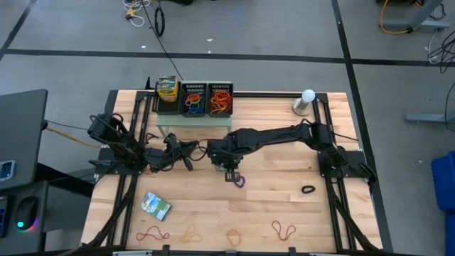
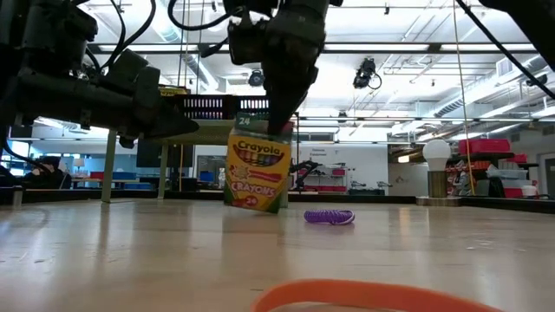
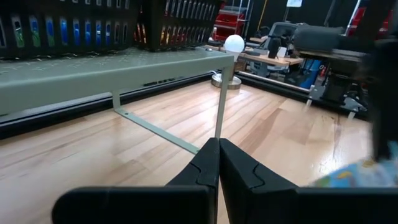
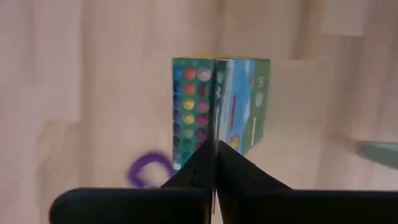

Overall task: Pick & Place Office Desk Supplies
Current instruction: Put the crayon box into the left black bin on the shelf

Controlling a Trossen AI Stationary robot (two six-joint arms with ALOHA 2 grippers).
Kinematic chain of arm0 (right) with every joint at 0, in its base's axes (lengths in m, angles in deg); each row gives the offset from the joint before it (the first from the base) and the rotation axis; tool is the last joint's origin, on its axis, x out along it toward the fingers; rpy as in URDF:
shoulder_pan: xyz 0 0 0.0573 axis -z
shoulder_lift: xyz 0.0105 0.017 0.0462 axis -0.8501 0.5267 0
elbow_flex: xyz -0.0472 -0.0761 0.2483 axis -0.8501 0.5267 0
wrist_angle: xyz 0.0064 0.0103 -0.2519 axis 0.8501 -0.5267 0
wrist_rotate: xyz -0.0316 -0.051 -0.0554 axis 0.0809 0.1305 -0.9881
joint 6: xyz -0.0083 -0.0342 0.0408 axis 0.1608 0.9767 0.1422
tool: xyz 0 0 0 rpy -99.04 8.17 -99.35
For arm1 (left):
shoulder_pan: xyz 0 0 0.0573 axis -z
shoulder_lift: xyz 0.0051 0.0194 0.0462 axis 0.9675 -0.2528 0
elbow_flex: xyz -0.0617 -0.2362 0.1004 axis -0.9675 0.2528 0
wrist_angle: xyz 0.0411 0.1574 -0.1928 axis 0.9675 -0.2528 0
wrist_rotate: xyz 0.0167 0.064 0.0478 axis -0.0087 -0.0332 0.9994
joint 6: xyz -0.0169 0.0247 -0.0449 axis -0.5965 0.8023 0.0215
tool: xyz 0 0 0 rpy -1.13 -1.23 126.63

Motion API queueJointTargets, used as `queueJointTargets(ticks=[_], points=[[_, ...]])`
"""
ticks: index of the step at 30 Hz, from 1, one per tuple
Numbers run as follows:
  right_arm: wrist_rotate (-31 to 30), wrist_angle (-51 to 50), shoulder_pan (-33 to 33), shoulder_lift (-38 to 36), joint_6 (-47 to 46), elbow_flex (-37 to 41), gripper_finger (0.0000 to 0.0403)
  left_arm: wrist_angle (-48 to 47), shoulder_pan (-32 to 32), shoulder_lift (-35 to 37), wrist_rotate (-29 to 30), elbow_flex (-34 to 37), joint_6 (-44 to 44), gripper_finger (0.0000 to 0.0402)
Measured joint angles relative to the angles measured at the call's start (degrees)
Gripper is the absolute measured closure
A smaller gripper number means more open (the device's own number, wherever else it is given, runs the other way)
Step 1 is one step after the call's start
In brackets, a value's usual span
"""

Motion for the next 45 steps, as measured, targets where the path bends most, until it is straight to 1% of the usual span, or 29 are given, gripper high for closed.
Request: queueJointTargets(ticks=[3, 8, 11, 15, 23, 26, 28, 30, 35, 38, 41, 43, 45], points=[[-1.2, 0.5, 0.7, 0.0, 0.3, 0.0, 0.0379, 0.0, 0.0, 0.0, 0.0, 0.0, -0.1, 0.0391], [-1.2, 0.6, 1.3, 0.0, 0.7, 0.0, 0.0355, 0.0, 0.0, 0.0, 0.0, 0.0, -0.2, 0.0391], [-1.1, 0.7, 1.3, 0.0, 1.1, 0.0, 0.0363, 0.0, 0.0, 0.0, 0.0, 0.0, -0.2, 0.0391], [-1.1, 0.8, 1.3, 0.0, 2.2, 0.0, 0.0396, 0.0, 0.0, 0.0, 0.0, 0.0, -0.2, 0.0391], [-1.4, 1.1, 0.8, 0.0, 2.5, 0.0, 0.0398, 0.0, 0.0, 0.0, 0.0, 0.0, -0.1, 0.0391], [-3.9, 2.7, -1.8, -0.1, 1.9, 1.3, 0.0374, 0.0, 0.0, 0.0, 0.0, 0.0, 0.0, 0.0391], [-6.4, 5.5, -4.2, 0.0, 2.1, 4.3, 0.0347, -0.2, 0.0, 0.0, 0.0, 0.0, 0.2, 0.0391], [-10.1, 6.4, -6.5, 0.3, 1.8, 6.7, 0.0314, -0.3, 0.0, 0.0, 0.0, 0.0, 0.7, 0.0391], [-24.2, 17.3, -11.7, 0.1, 2.5, 14.9, 0.0225, -0.6, 0.0, 0.0, -0.5, 0.0, 0.7, 0.0391], [-31.5, 25.3, -14.3, 0.1, 7.5, 18.9, 0.0186, -0.6, 0.0, 0.0, -0.9, 0.0, 0.7, 0.0391], [-37.2, 30.7, -16.0, 0.0, 12.1, 23.1, 0.017, -0.6, 0.0, 0.0, -0.9, 0.0, 0.8, 0.0391], [-40.2, 34.1, -16.3, 0.0, 14.0, 25.4, 0.0173, -0.6, 0.0, 0.0, -0.9, 0.0, 0.8, 0.0391], [-41.5, 35.7, -16.4, 0.1, 15.1, 27.1, 0.0185, -0.5, 0.0, 0.0, -0.9, 0.0, 0.8, 0.0391]])
